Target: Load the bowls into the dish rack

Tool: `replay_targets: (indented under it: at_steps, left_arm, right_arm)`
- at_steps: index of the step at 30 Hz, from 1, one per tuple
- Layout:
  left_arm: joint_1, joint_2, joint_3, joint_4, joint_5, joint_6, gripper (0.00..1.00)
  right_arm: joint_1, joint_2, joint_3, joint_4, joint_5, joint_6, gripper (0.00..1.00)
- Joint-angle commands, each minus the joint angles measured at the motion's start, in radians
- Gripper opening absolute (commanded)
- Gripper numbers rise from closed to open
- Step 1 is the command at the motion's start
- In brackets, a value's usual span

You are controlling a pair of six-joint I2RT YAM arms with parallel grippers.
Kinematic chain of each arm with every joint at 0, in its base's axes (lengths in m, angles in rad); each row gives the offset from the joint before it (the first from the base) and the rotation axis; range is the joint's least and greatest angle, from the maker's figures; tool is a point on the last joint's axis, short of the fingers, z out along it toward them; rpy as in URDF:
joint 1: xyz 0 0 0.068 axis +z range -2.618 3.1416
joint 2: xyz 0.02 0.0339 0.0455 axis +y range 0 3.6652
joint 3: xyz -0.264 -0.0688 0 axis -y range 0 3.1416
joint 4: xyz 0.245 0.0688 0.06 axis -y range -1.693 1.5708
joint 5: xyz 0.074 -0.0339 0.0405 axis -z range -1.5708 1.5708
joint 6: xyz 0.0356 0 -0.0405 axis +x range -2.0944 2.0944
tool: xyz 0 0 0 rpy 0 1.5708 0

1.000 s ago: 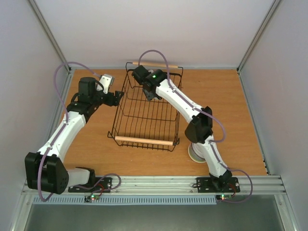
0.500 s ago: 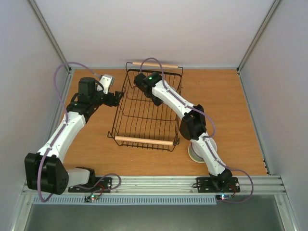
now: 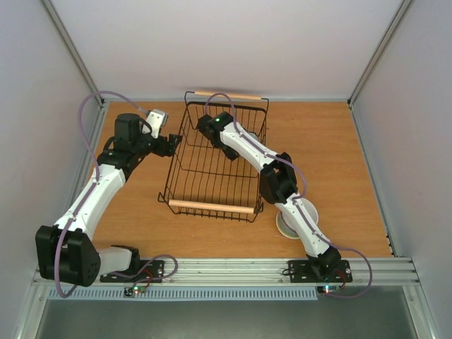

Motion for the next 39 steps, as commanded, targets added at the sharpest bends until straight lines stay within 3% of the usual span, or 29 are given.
replay_targets:
  at_steps: [1, 3, 7, 13, 17, 28, 39]
  left_arm:
    - [0.002, -0.011, -0.006, 0.014, 0.015, 0.012, 0.85]
    - [0.002, -0.011, -0.006, 0.012, 0.017, 0.011, 0.85]
    - [0.002, -0.01, -0.006, 0.012, 0.016, 0.014, 0.85]
    - [0.002, -0.008, -0.006, 0.013, 0.015, 0.016, 0.85]
    - [0.002, -0.011, -0.007, 0.011, 0.013, 0.02, 0.85]
    - [0.002, -0.013, -0.01, 0.013, 0.016, 0.026, 0.85]
    - [0.002, -0.017, -0.01, 0.003, 0.034, 0.036, 0.85]
  right_arm:
    - [-0.017, 0.026, 0.036, 0.003, 0.013, -0.023, 0.1]
    - [-0.018, 0.035, 0.04, 0.008, 0.009, -0.025, 0.17]
    - [-0.019, 0.035, 0.04, 0.013, -0.012, -0.024, 0.59]
    - [-0.015, 0.005, 0.033, 0.046, -0.107, -0.036, 0.77]
    - [-0.007, -0.007, 0.032, 0.066, -0.132, -0.046, 0.98]
    - [0.024, -0.083, -0.005, 0.119, -0.15, -0.07, 0.99]
    - [0.04, -0.478, -0.282, 0.364, -0.215, -0.025, 0.99]
